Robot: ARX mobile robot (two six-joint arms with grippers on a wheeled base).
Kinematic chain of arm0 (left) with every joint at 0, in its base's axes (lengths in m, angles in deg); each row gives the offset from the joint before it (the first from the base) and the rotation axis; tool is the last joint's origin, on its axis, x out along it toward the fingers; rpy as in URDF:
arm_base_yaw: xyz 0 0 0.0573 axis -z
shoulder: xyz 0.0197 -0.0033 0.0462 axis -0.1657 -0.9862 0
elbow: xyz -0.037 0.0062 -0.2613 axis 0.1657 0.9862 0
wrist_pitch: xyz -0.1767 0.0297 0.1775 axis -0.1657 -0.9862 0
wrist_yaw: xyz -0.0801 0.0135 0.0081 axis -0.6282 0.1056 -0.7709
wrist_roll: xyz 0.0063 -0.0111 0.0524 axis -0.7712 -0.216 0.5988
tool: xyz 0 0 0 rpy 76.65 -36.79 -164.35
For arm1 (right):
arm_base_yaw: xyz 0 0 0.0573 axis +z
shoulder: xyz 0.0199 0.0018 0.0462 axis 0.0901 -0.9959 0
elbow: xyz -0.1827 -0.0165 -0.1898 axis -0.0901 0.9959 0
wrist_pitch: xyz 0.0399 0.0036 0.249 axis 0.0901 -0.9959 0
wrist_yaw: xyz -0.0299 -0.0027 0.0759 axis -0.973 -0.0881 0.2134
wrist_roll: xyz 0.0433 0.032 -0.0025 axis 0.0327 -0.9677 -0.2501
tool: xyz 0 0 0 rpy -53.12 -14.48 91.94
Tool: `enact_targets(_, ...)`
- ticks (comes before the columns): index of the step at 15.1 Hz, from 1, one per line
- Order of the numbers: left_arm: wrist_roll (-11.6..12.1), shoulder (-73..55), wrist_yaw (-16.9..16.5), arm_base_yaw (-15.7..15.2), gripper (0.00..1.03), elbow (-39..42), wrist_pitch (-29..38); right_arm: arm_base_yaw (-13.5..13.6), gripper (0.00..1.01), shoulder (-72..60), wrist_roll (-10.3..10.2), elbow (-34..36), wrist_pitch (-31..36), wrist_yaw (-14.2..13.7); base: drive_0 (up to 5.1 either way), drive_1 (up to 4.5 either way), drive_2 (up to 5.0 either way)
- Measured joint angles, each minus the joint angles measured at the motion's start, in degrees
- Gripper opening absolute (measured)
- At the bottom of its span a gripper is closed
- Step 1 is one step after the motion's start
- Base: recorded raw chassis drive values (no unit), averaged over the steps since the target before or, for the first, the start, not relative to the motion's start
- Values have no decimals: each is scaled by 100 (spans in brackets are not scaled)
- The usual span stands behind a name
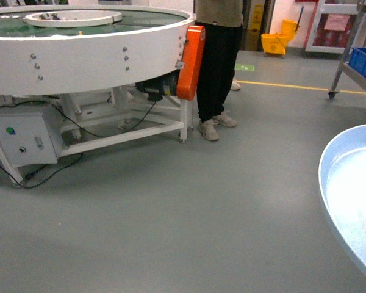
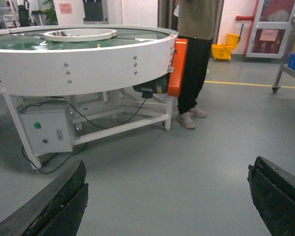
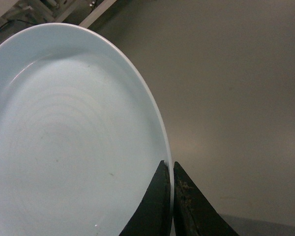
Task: Place blue tray on left shelf second layer neatly
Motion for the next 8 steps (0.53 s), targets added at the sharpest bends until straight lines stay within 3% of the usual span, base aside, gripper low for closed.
enact_targets(8, -2, 0, 2, 2, 98, 0, 2, 0, 2, 0, 2, 0, -15, 9, -5, 371, -380)
